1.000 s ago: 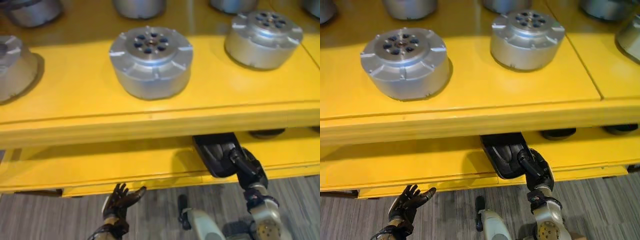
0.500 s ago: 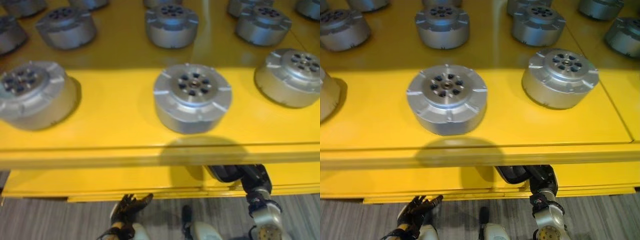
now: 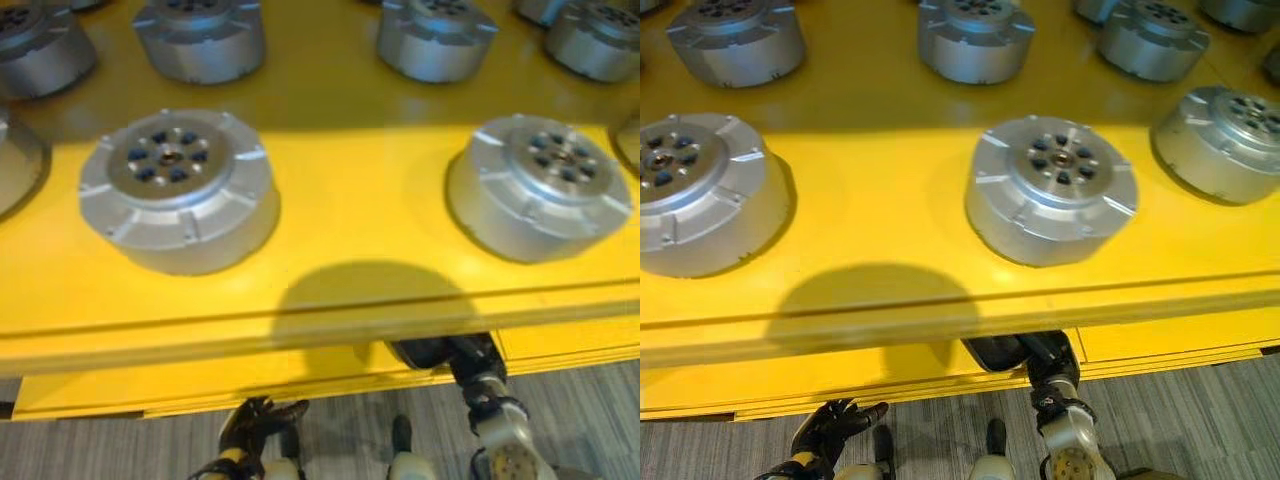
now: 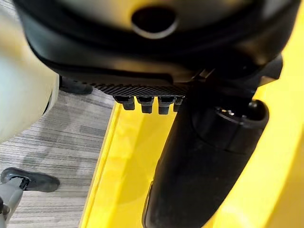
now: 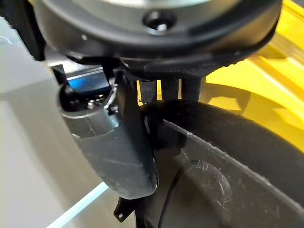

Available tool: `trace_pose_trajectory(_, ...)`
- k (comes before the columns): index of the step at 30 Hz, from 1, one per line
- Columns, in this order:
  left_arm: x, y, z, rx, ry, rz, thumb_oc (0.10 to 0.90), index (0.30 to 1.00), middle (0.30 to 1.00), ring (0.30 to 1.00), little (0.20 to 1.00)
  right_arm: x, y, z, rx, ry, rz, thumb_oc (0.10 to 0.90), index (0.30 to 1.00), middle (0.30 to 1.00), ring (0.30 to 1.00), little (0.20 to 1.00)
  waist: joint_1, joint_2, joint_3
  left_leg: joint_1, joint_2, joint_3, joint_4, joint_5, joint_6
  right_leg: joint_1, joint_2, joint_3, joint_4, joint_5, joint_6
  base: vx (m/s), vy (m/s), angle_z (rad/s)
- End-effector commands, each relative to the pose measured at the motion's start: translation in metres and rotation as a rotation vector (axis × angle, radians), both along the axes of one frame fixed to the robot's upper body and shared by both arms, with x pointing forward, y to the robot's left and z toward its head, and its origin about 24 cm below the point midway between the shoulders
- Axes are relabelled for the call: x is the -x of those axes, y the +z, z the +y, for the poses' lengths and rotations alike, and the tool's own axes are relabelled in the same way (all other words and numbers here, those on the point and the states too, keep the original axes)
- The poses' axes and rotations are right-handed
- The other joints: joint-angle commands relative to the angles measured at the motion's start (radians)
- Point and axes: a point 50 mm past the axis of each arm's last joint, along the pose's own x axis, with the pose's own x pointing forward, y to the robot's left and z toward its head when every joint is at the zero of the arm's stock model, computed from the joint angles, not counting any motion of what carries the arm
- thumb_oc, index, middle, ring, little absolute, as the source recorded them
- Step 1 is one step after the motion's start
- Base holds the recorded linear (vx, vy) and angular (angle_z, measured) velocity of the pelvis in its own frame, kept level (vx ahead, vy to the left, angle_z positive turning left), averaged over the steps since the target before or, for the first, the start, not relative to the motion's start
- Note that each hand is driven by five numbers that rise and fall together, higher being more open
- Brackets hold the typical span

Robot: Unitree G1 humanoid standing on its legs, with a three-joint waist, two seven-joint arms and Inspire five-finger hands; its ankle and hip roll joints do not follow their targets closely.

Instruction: Move parts from the plastic box to the shelf.

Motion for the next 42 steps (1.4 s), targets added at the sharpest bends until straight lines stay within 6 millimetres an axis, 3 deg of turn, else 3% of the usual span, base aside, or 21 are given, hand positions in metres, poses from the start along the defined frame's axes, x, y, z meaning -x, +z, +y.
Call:
trace_pose_trajectory(1, -0.082, 0.114, 0.015, -0.063, 0.017, -0.674, 0.9, 1.0, 1.0, 1.0, 1.0, -0.023, 0.054, -0.016, 0.023, -0.063, -0.284, 0.4, 0.3, 0.3, 0.3, 0.3, -0.012, -0.011, -0.027, -0.028, 0.095, -0.071, 0.281, -0.155, -0.053, -0.048, -0.046, 0.029, 0.245, -0.099, 0.018, -0.13, -0.039, 0.26)
trace_pose_trajectory(5, -0.087, 0.122, 0.013, -0.057, 0.013, -0.705, 0.9, 1.0, 1.0, 1.0, 1.0, -0.03, 0.059, -0.013, 0.01, -0.057, -0.293, 0.4, 0.3, 0.3, 0.3, 0.3, 0.002, -0.008, 0.023, -0.109, 0.13, -0.117, 0.478, -0.247, -0.062, -0.142, -0.039, 0.057, 0.482, -0.215, -0.014, -0.13, -0.068, 0.28)
trace_pose_trajectory(7, -0.089, 0.125, 0.012, -0.053, 0.012, -0.717, 0.9, 1.0, 1.0, 1.0, 1.0, -0.033, 0.061, -0.014, 0.015, -0.057, -0.296, 0.4, 0.3, 0.3, 0.3, 0.3, 0.007, -0.008, 0.037, -0.136, 0.138, -0.13, 0.518, -0.269, -0.061, -0.172, -0.039, 0.063, 0.536, -0.243, -0.02, -0.15, -0.083, 0.06)
trace_pose_trajectory(8, -0.09, 0.125, 0.012, -0.048, 0.021, -0.716, 0.9, 1.0, 1.0, 1.0, 1.0, -0.039, 0.067, -0.014, 0.017, -0.064, -0.313, 0.4, 0.3, 0.3, 0.3, 0.3, 0.015, -0.006, 0.06, -0.192, 0.154, -0.157, 0.606, -0.309, -0.059, -0.234, -0.039, 0.07, 0.641, -0.296, -0.03, -0.12, -0.07, 0.08)
trace_pose_trajectory(14, -0.091, 0.123, 0.007, -0.016, 0.041, -0.698, 0.9, 1.0, 1.0, 1.0, 1.0, -0.053, 0.079, -0.011, -0.015, -0.096, -0.343, 0.4, 0.3, 0.3, 0.3, 0.3, 0.032, 0.006, 0.106, -0.349, 0.149, -0.212, 0.765, -0.367, -0.049, -0.39, -0.038, 0.072, 0.815, -0.368, -0.05, -0.16, -0.111, 0.08)
trace_pose_trajectory(17, -0.091, 0.124, 0.004, -0.001, 0.047, -0.695, 0.9, 1.0, 1.0, 1.0, 1.0, -0.065, 0.094, -0.007, -0.006, -0.103, -0.382, 0.4, 0.3, 0.3, 0.3, 0.3, 0.041, 0.015, 0.13, -0.465, 0.14, -0.234, 0.856, -0.394, -0.049, -0.51, -0.036, 0.082, 0.909, -0.407, -0.06, -0.15, -0.1, 0.22)
trace_pose_trajectory(21, -0.092, 0.124, 0.002, 0.008, 0.054, -0.691, 0.9, 1.0, 1.0, 1.0, 1.0, -0.075, 0.107, -0.008, 0.003, -0.129, -0.406, 0.4, 0.3, 0.3, 0.3, 0.3, 0.047, 0.023, 0.146, -0.534, 0.135, -0.244, 0.898, -0.403, -0.046, -0.579, -0.038, 0.092, 0.948, -0.416, -0.069, -0.08, -0.049, 0.05)
trace_pose_trajectory(22, -0.092, 0.124, 0.0, 0.016, 0.054, -0.689, 0.9, 1.0, 1.0, 1.0, 1.0, -0.083, 0.117, -0.004, 0.009, -0.126, -0.434, 0.4, 0.3, 0.3, 0.3, 0.3, 0.052, 0.028, 0.154, -0.569, 0.128, -0.25, 0.917, -0.406, -0.043, -0.611, -0.04, 0.096, 0.964, -0.42, -0.074, 0.03, -0.04, -0.01)
trace_pose_trajectory(24, -0.092, 0.123, -0.003, 0.024, 0.05, -0.677, 0.9, 1.0, 1.0, 1.0, 1.0, -0.091, 0.127, 0.001, -0.013, -0.129, -0.454, 0.4, 0.3, 0.3, 0.3, 0.3, 0.057, 0.032, 0.162, -0.585, 0.129, -0.251, 0.942, -0.441, -0.044, -0.634, -0.042, 0.103, 0.99, -0.45, -0.071, 0.02, -0.04, -0.03)
trace_pose_trajectory(29, -0.093, 0.123, -0.012, 0.041, 0.018, -0.666, 0.9, 1.0, 1.0, 1.0, 1.0, -0.119, 0.156, -0.007, -0.003, -0.207, -0.46, 0.4, 0.3, 0.3, 0.3, 0.3, 0.071, 0.038, 0.177, -0.615, 0.121, -0.249, 0.946, -0.446, -0.039, -0.672, -0.043, 0.112, 1.0, -0.451, -0.075, -0.01, 0.001, -0.02)
trace_pose_trajectory(34, -0.094, 0.123, -0.016, 0.052, 0.014, -0.658, 0.9, 1.0, 1.0, 1.0, 1.0, -0.137, 0.166, 0.0, -0.057, -0.247, -0.429, 0.4, 0.3, 0.3, 0.3, 0.3, 0.078, 0.044, 0.187, -0.611, 0.119, -0.242, 0.947, -0.453, -0.035, -0.669, -0.041, 0.116, 0.995, -0.449, -0.077, 0.0, 0.029, -0.04)
trace_pose_trajectory(42, -0.101, 0.12, -0.026, 0.075, 0.015, -0.637, 0.9, 1.0, 1.0, 1.0, 1.0, -0.152, 0.163, 0.038, -0.288, -0.253, -0.366, 0.4, 0.3, 0.3, 0.3, 0.3, 0.074, 0.055, 0.197, -0.609, 0.111, -0.237, 0.966, -0.476, -0.027, -0.665, -0.037, 0.125, 0.999, -0.455, -0.078, 0.01, 0.034, -0.04)
